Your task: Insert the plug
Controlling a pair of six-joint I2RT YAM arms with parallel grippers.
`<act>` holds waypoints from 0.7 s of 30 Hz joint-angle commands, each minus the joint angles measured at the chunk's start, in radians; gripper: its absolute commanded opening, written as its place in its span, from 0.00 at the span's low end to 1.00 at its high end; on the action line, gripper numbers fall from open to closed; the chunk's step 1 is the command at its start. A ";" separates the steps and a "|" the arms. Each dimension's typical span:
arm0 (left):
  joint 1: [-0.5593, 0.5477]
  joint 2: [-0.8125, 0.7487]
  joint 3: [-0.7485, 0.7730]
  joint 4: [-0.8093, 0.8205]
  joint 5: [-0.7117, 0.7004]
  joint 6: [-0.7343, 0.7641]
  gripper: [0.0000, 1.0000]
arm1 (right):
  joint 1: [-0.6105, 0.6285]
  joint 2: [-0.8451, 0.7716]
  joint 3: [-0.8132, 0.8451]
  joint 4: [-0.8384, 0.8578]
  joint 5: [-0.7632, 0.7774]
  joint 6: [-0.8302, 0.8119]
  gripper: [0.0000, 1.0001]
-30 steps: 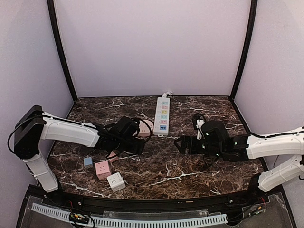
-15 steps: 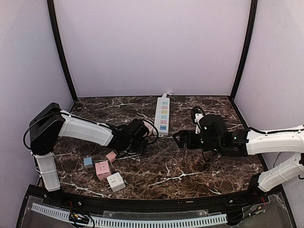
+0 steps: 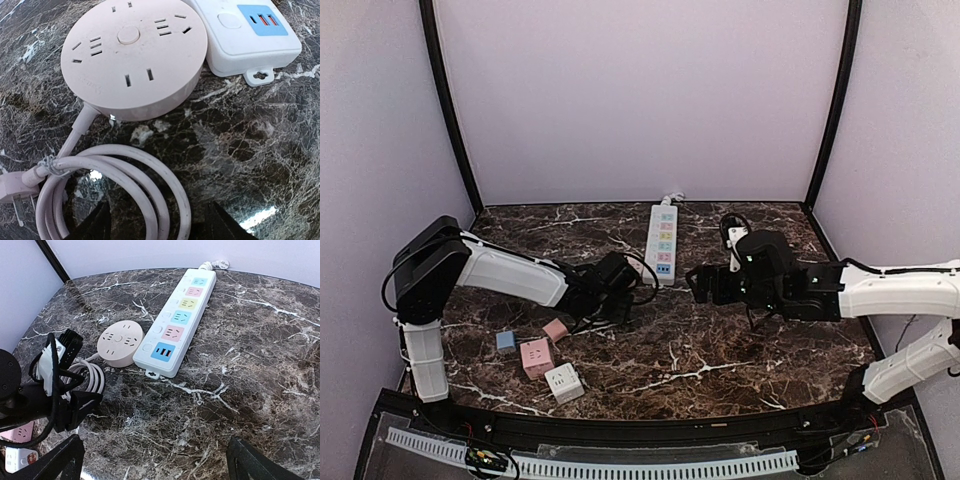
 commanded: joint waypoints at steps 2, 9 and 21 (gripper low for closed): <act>-0.007 0.007 0.016 -0.031 -0.026 0.013 0.61 | 0.009 -0.013 0.043 -0.015 0.054 -0.052 0.99; -0.007 0.012 0.016 -0.029 -0.043 0.042 0.50 | 0.007 0.001 0.059 -0.013 0.111 -0.098 0.99; -0.007 -0.015 -0.066 0.014 -0.036 0.070 0.26 | 0.004 0.000 0.053 -0.026 0.080 -0.100 0.99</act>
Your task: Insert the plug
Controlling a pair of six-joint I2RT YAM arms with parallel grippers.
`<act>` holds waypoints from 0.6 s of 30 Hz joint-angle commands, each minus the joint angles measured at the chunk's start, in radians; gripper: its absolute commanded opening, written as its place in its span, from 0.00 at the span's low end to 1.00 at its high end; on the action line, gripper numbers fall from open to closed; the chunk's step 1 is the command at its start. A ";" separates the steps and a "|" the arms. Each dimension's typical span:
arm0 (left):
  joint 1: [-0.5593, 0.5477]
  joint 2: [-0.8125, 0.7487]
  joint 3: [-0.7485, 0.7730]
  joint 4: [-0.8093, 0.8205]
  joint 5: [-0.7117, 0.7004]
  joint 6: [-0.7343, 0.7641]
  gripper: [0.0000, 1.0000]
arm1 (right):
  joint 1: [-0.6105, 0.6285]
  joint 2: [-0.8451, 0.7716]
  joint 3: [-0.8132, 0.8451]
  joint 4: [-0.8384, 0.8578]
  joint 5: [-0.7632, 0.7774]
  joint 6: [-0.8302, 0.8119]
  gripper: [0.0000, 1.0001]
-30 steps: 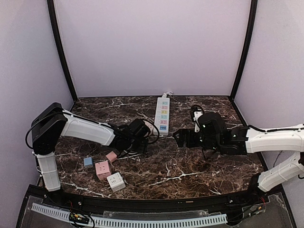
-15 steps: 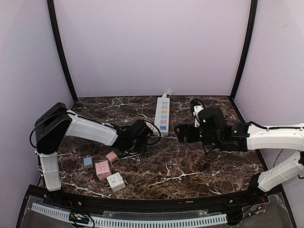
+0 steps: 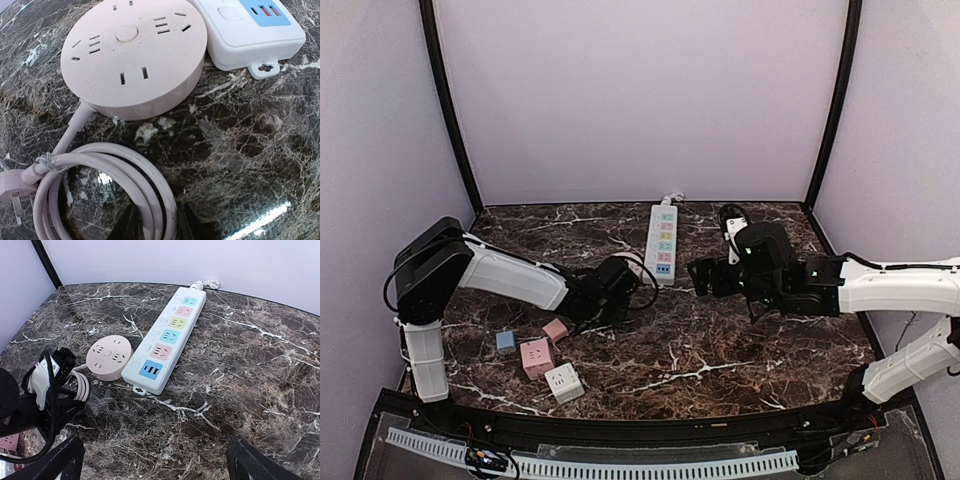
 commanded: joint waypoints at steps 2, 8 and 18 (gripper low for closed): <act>-0.002 -0.044 -0.079 0.019 0.011 0.037 0.23 | 0.004 -0.032 -0.011 -0.014 -0.008 0.007 0.99; -0.003 -0.118 -0.152 0.048 0.013 0.093 0.19 | 0.004 -0.072 -0.023 -0.019 -0.011 -0.006 0.99; -0.004 -0.214 -0.226 0.095 0.085 0.176 0.12 | 0.004 -0.096 -0.018 -0.033 -0.018 -0.024 0.99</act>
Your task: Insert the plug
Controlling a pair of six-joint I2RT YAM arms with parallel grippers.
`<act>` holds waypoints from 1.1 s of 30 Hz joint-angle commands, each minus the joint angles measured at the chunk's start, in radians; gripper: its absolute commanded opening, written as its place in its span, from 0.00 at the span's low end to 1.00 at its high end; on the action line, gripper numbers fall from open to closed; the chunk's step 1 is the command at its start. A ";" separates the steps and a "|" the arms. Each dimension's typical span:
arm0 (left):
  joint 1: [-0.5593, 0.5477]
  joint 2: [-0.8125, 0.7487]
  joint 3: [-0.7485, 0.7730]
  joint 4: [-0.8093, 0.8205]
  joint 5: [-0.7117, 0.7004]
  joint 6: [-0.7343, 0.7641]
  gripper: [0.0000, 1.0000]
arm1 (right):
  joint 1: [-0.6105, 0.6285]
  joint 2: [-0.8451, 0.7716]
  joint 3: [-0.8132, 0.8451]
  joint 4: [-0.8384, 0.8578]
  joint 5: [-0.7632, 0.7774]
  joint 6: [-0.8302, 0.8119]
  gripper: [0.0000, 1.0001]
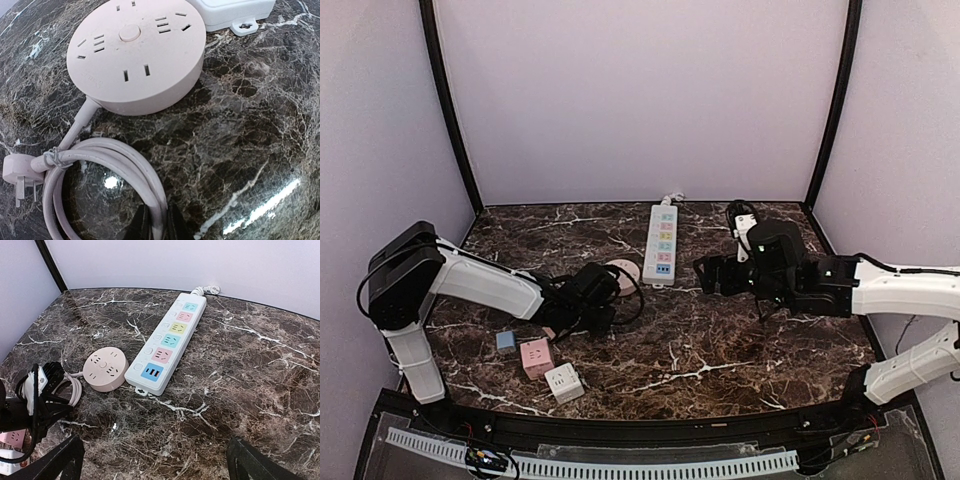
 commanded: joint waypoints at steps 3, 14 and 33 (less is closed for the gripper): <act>-0.006 -0.118 -0.068 0.004 0.031 0.051 0.12 | 0.004 -0.039 -0.010 -0.003 -0.015 -0.012 0.99; -0.061 -0.292 -0.139 -0.014 0.021 0.132 0.11 | 0.004 -0.112 -0.023 -0.008 -0.035 -0.017 0.99; -0.095 -0.105 0.071 -0.297 -0.176 -0.259 0.78 | 0.004 -0.165 -0.044 -0.029 -0.031 -0.012 0.99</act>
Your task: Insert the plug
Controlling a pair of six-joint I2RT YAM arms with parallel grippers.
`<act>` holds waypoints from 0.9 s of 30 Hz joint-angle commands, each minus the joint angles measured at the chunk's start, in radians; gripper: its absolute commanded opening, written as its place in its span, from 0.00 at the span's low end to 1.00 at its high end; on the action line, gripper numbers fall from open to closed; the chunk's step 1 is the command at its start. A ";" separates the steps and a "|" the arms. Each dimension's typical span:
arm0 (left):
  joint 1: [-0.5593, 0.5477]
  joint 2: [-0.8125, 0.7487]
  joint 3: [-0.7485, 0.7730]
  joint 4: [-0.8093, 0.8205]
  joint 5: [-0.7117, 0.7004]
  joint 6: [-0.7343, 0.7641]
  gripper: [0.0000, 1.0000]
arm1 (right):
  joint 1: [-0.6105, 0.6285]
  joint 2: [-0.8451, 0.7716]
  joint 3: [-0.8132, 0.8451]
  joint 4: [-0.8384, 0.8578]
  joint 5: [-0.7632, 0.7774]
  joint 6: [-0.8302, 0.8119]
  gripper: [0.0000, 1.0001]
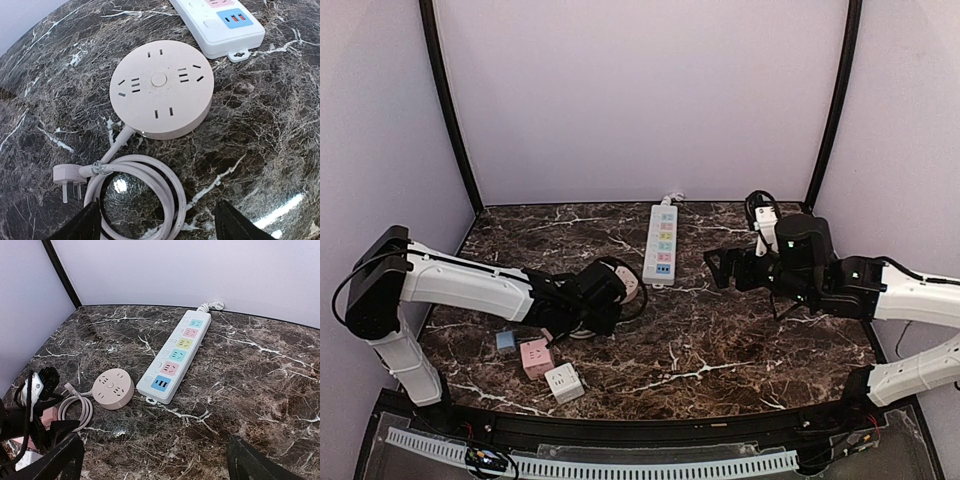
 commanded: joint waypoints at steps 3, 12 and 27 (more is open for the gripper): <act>0.011 0.051 0.054 -0.128 0.026 -0.200 0.75 | 0.004 -0.035 -0.026 -0.009 -0.002 -0.003 0.99; 0.060 0.146 0.065 -0.074 0.125 -0.225 0.67 | 0.004 -0.053 -0.038 -0.014 -0.007 0.006 0.98; 0.100 0.223 0.060 -0.006 0.191 -0.147 0.07 | 0.003 -0.052 -0.047 -0.014 -0.006 0.010 0.99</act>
